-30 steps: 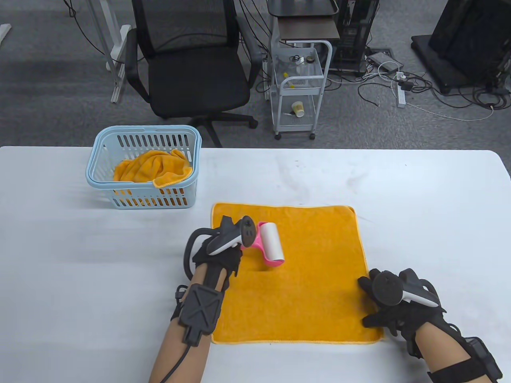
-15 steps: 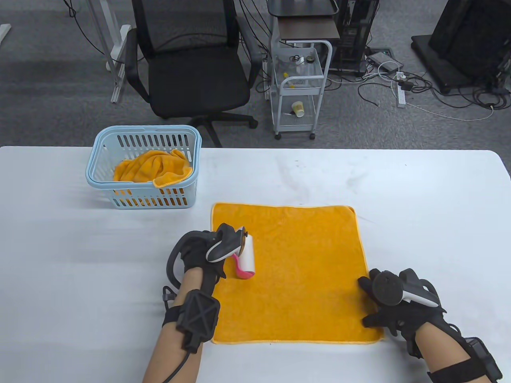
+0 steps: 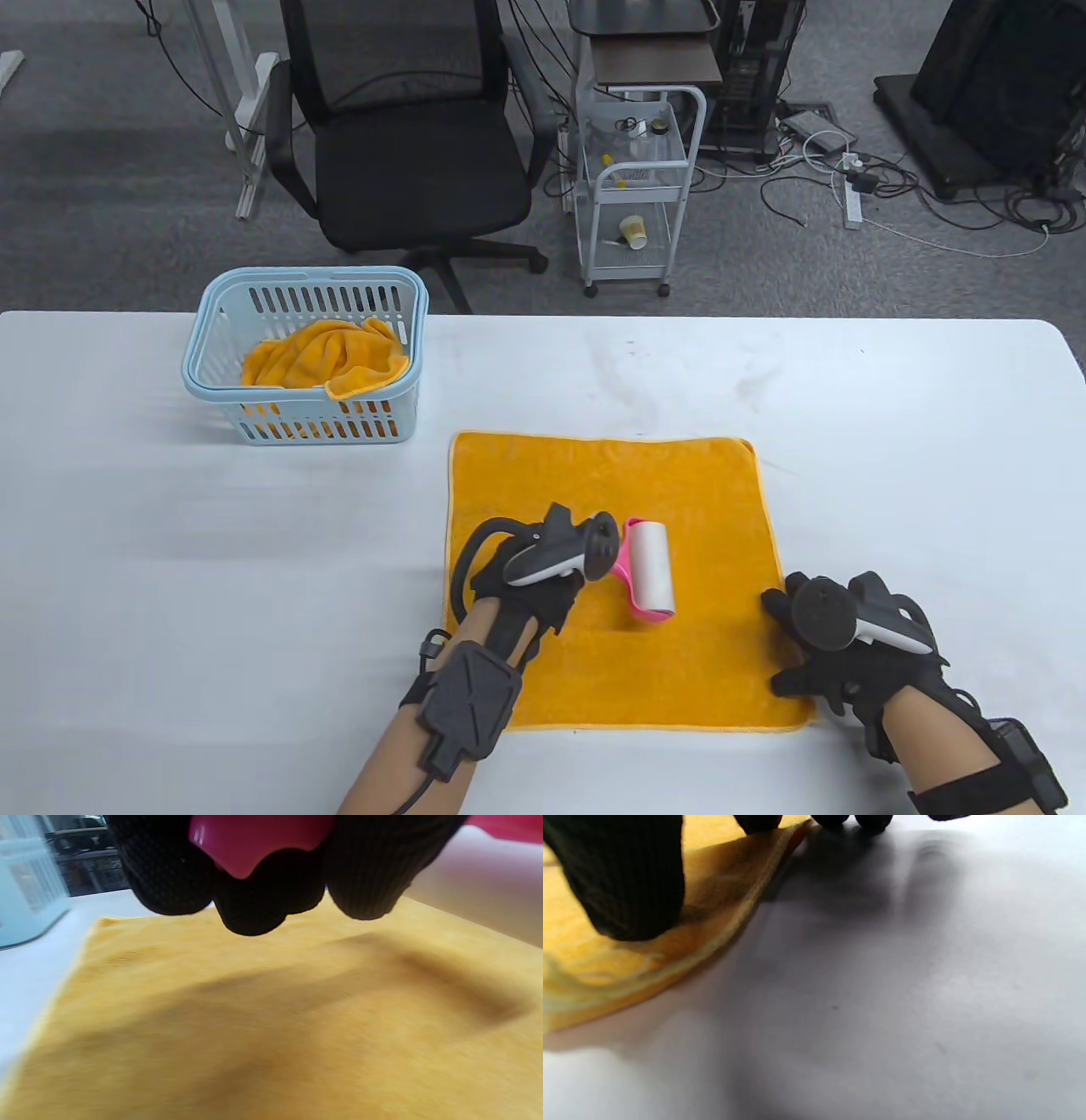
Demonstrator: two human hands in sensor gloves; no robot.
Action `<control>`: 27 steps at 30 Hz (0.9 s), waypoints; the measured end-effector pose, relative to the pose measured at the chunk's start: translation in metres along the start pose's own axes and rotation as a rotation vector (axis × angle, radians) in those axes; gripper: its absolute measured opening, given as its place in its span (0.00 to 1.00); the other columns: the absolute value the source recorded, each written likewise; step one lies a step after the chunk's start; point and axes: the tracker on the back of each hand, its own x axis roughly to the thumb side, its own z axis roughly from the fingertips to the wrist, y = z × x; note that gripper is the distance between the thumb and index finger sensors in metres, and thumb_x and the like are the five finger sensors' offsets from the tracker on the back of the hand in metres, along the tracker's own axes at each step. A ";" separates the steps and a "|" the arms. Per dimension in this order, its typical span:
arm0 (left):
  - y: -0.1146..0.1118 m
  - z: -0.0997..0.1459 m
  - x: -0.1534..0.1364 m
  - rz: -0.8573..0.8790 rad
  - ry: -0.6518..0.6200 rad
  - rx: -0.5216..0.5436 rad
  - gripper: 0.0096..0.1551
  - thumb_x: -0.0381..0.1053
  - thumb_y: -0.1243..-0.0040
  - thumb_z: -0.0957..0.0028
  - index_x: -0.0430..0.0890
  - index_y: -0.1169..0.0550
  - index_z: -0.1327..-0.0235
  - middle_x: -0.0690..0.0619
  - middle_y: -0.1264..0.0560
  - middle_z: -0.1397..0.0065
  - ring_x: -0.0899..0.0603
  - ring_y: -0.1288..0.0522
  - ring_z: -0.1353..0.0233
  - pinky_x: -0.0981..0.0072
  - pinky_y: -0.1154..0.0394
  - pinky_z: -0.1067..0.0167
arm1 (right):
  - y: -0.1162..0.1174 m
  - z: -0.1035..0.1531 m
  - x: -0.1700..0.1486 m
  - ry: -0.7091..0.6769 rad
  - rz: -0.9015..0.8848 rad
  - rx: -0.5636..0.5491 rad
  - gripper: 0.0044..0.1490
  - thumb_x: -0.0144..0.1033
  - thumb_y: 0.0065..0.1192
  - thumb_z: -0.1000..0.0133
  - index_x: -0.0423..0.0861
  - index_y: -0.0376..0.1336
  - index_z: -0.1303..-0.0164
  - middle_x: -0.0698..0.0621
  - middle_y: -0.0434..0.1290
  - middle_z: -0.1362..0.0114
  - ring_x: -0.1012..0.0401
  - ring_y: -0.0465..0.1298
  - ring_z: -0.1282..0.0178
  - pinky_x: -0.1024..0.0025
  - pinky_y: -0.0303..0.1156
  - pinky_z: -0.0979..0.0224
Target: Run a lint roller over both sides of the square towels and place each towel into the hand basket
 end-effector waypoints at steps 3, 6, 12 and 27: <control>-0.011 -0.004 0.003 -0.033 0.018 -0.027 0.29 0.56 0.36 0.47 0.59 0.35 0.35 0.57 0.26 0.32 0.45 0.18 0.39 0.51 0.19 0.42 | 0.000 0.000 0.000 0.001 0.000 -0.001 0.65 0.64 0.71 0.50 0.49 0.41 0.14 0.37 0.39 0.13 0.35 0.43 0.15 0.27 0.49 0.24; -0.017 0.000 -0.014 -0.095 0.077 -0.045 0.27 0.56 0.35 0.47 0.61 0.34 0.37 0.58 0.25 0.32 0.45 0.18 0.39 0.49 0.19 0.42 | 0.000 0.000 0.000 0.002 0.001 -0.002 0.65 0.64 0.71 0.50 0.49 0.41 0.14 0.37 0.39 0.13 0.35 0.43 0.15 0.27 0.50 0.24; -0.027 0.033 -0.079 -0.230 0.288 -0.115 0.23 0.53 0.34 0.46 0.63 0.31 0.40 0.58 0.25 0.31 0.44 0.17 0.36 0.45 0.20 0.39 | 0.000 0.000 0.000 0.005 0.001 -0.001 0.65 0.63 0.71 0.50 0.49 0.41 0.14 0.37 0.39 0.13 0.35 0.43 0.15 0.27 0.50 0.24; -0.019 0.058 -0.006 0.017 -0.023 -0.003 0.27 0.57 0.34 0.48 0.62 0.33 0.37 0.58 0.24 0.34 0.46 0.17 0.41 0.53 0.17 0.45 | 0.000 0.001 0.000 0.010 -0.001 -0.004 0.65 0.64 0.71 0.50 0.49 0.41 0.14 0.37 0.39 0.13 0.35 0.43 0.15 0.27 0.50 0.24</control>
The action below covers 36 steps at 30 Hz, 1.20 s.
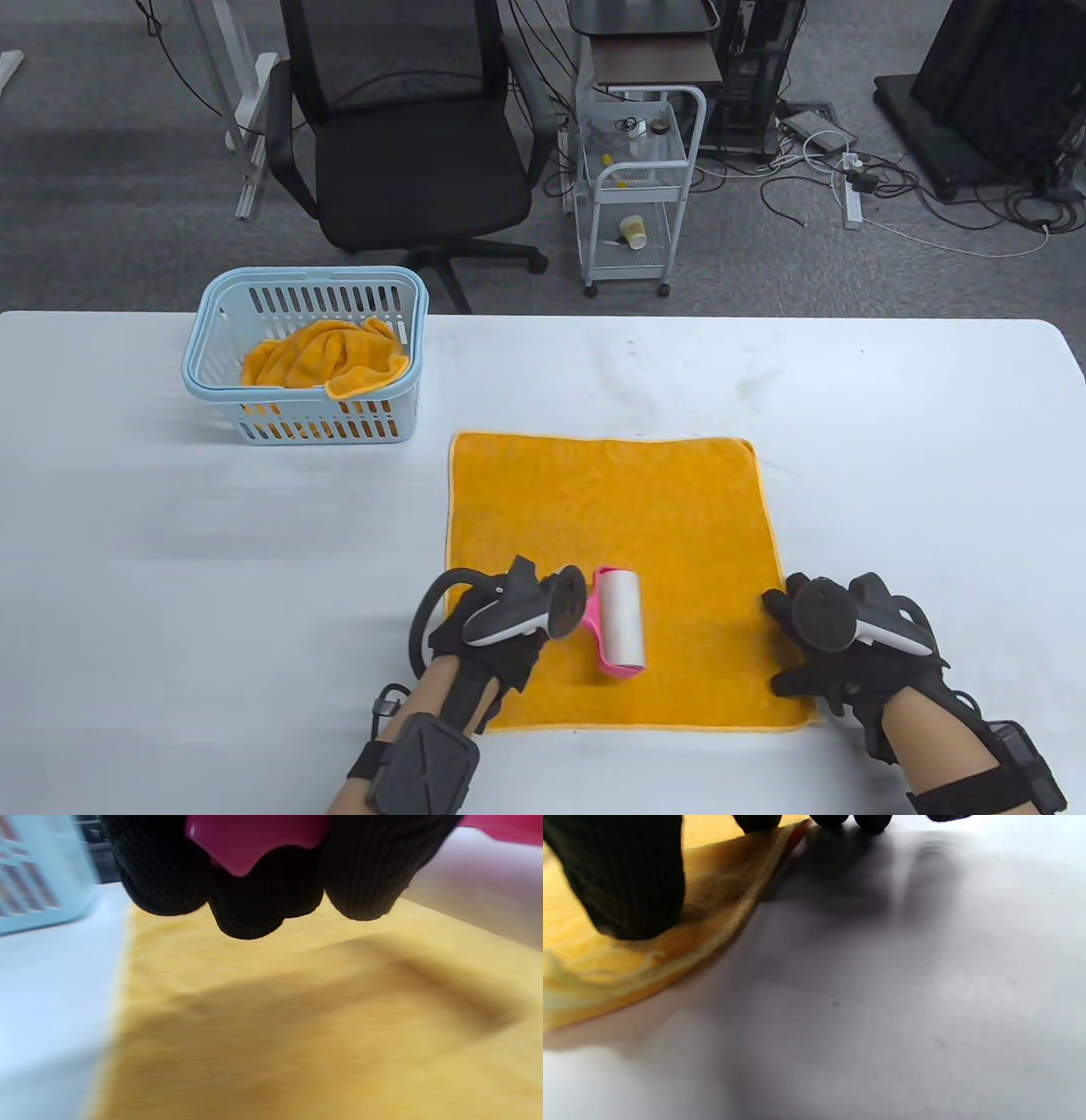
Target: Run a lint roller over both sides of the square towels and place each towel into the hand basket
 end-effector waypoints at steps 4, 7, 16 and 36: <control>-0.013 -0.013 0.022 -0.004 -0.039 -0.033 0.27 0.57 0.34 0.48 0.61 0.33 0.37 0.58 0.24 0.35 0.46 0.17 0.42 0.53 0.17 0.45 | 0.000 0.000 0.000 0.001 0.003 -0.002 0.65 0.64 0.71 0.50 0.49 0.41 0.14 0.37 0.39 0.13 0.35 0.43 0.15 0.27 0.50 0.24; -0.022 -0.014 0.015 -0.077 -0.014 -0.071 0.26 0.58 0.34 0.48 0.63 0.32 0.39 0.59 0.23 0.35 0.46 0.16 0.41 0.52 0.17 0.44 | 0.000 0.000 0.000 0.000 0.002 0.000 0.65 0.64 0.71 0.50 0.49 0.41 0.14 0.37 0.39 0.13 0.35 0.43 0.15 0.27 0.50 0.25; -0.038 0.016 -0.075 -0.063 0.213 -0.184 0.21 0.53 0.33 0.46 0.65 0.29 0.43 0.58 0.24 0.32 0.43 0.17 0.37 0.46 0.20 0.39 | 0.000 0.000 0.000 0.000 -0.001 0.001 0.65 0.63 0.71 0.50 0.49 0.41 0.14 0.37 0.39 0.13 0.35 0.43 0.15 0.27 0.50 0.24; -0.051 0.045 -0.157 0.299 0.255 0.067 0.31 0.57 0.33 0.50 0.63 0.35 0.36 0.58 0.25 0.35 0.46 0.19 0.43 0.48 0.20 0.41 | 0.000 0.000 0.002 0.010 0.005 0.001 0.65 0.64 0.71 0.50 0.48 0.41 0.14 0.37 0.39 0.13 0.35 0.43 0.15 0.27 0.50 0.25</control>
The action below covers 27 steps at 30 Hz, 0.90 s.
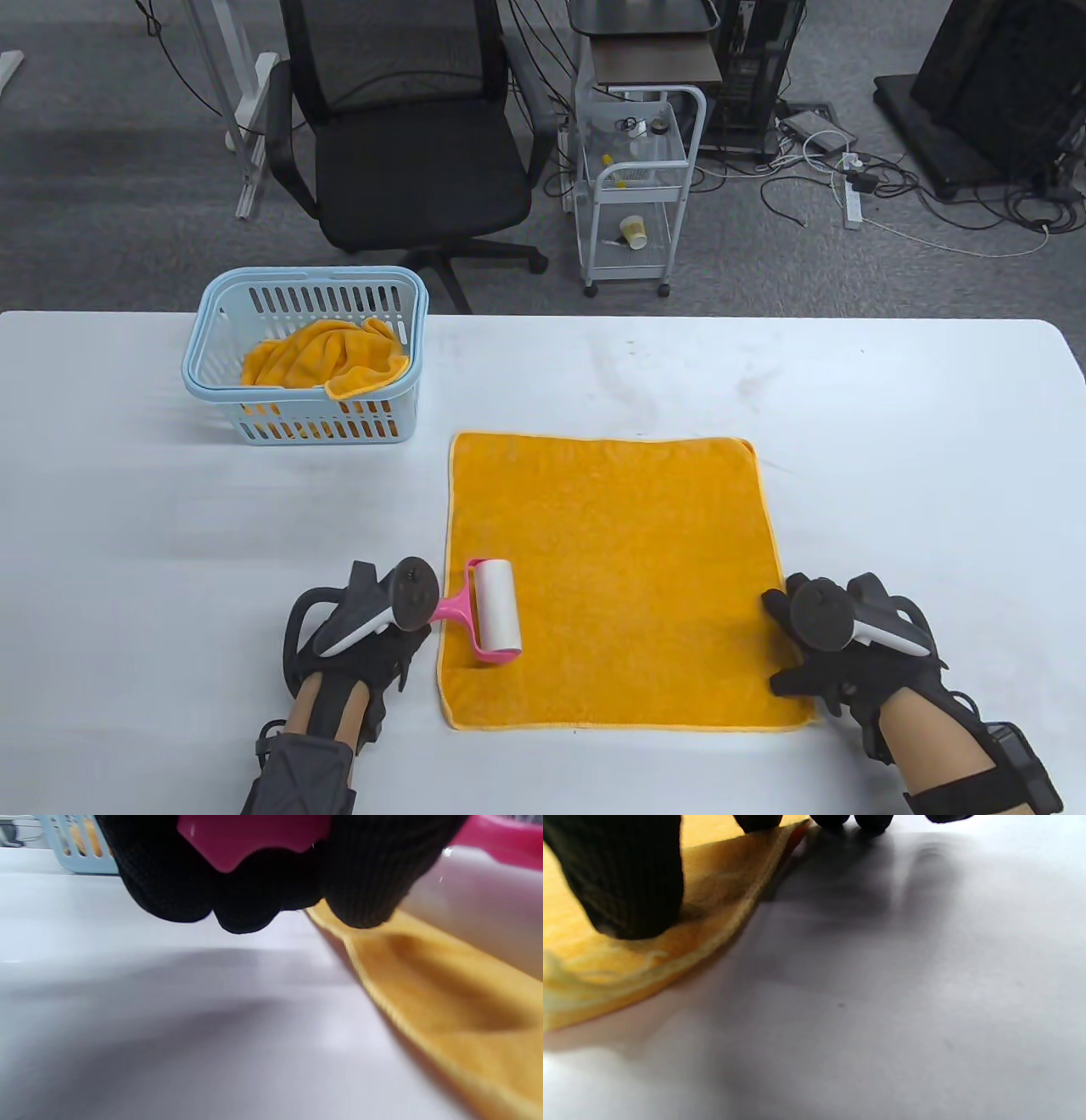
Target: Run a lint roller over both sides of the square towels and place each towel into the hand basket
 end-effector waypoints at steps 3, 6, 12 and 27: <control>0.006 0.002 -0.016 0.118 0.037 0.067 0.38 0.64 0.36 0.52 0.63 0.40 0.31 0.57 0.27 0.34 0.46 0.19 0.43 0.49 0.19 0.43 | 0.000 0.000 0.000 0.000 0.006 0.003 0.65 0.64 0.71 0.50 0.48 0.41 0.14 0.37 0.40 0.14 0.34 0.44 0.15 0.27 0.50 0.25; 0.008 0.004 -0.034 0.222 0.094 0.105 0.37 0.62 0.43 0.48 0.59 0.44 0.29 0.54 0.30 0.31 0.44 0.21 0.41 0.49 0.20 0.43 | 0.000 -0.001 0.001 0.001 0.010 0.004 0.65 0.64 0.71 0.50 0.48 0.41 0.14 0.37 0.40 0.14 0.34 0.44 0.15 0.27 0.50 0.25; 0.005 0.006 -0.075 0.316 0.322 0.209 0.34 0.55 0.45 0.43 0.54 0.44 0.27 0.50 0.33 0.25 0.38 0.22 0.33 0.44 0.22 0.37 | 0.000 -0.001 0.001 0.002 0.010 0.004 0.65 0.64 0.71 0.50 0.48 0.41 0.14 0.37 0.40 0.14 0.34 0.44 0.16 0.27 0.50 0.25; -0.026 -0.005 -0.107 0.231 0.650 0.076 0.35 0.54 0.41 0.42 0.50 0.40 0.25 0.37 0.48 0.16 0.23 0.45 0.19 0.28 0.37 0.30 | -0.001 -0.001 0.002 0.004 0.017 0.007 0.65 0.64 0.71 0.50 0.48 0.41 0.14 0.37 0.40 0.13 0.34 0.44 0.16 0.27 0.51 0.25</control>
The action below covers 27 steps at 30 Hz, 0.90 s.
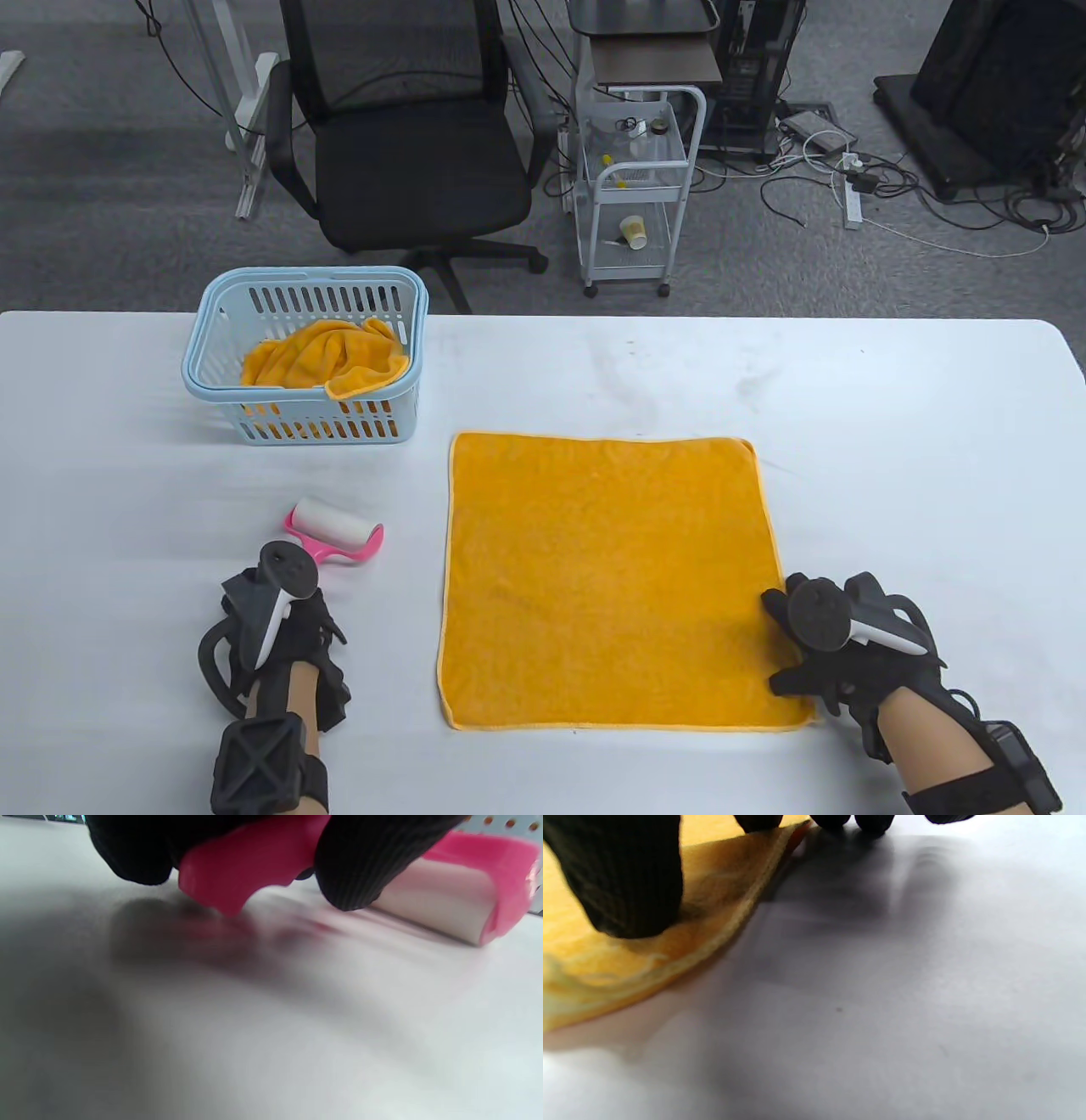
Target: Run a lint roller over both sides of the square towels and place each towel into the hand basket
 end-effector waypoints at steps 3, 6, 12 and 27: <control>0.009 0.008 0.006 0.032 -0.062 0.032 0.42 0.56 0.39 0.44 0.50 0.46 0.22 0.35 0.58 0.16 0.20 0.51 0.19 0.25 0.40 0.30 | -0.001 0.001 -0.001 -0.004 -0.004 -0.015 0.65 0.63 0.71 0.51 0.48 0.41 0.14 0.37 0.41 0.13 0.34 0.45 0.15 0.27 0.50 0.25; 0.023 0.029 0.022 0.034 -0.203 0.085 0.43 0.57 0.38 0.45 0.50 0.44 0.21 0.34 0.61 0.17 0.19 0.55 0.20 0.23 0.43 0.31 | -0.008 0.008 -0.005 -0.016 -0.039 -0.053 0.64 0.63 0.71 0.50 0.47 0.42 0.14 0.36 0.42 0.14 0.34 0.46 0.16 0.27 0.51 0.25; 0.030 0.086 0.072 -0.096 -0.700 0.054 0.31 0.54 0.31 0.50 0.59 0.27 0.31 0.39 0.45 0.14 0.24 0.43 0.19 0.27 0.39 0.30 | -0.027 0.027 -0.006 -0.077 -0.075 -0.152 0.52 0.53 0.76 0.48 0.49 0.53 0.17 0.40 0.52 0.14 0.36 0.53 0.16 0.28 0.54 0.25; -0.036 0.119 0.118 -0.633 -0.957 -0.341 0.35 0.71 0.22 0.69 0.60 0.18 0.47 0.53 0.33 0.18 0.37 0.28 0.22 0.35 0.30 0.29 | -0.012 0.030 0.023 -0.161 0.108 0.038 0.45 0.56 0.85 0.59 0.47 0.73 0.34 0.41 0.63 0.17 0.36 0.56 0.17 0.29 0.57 0.27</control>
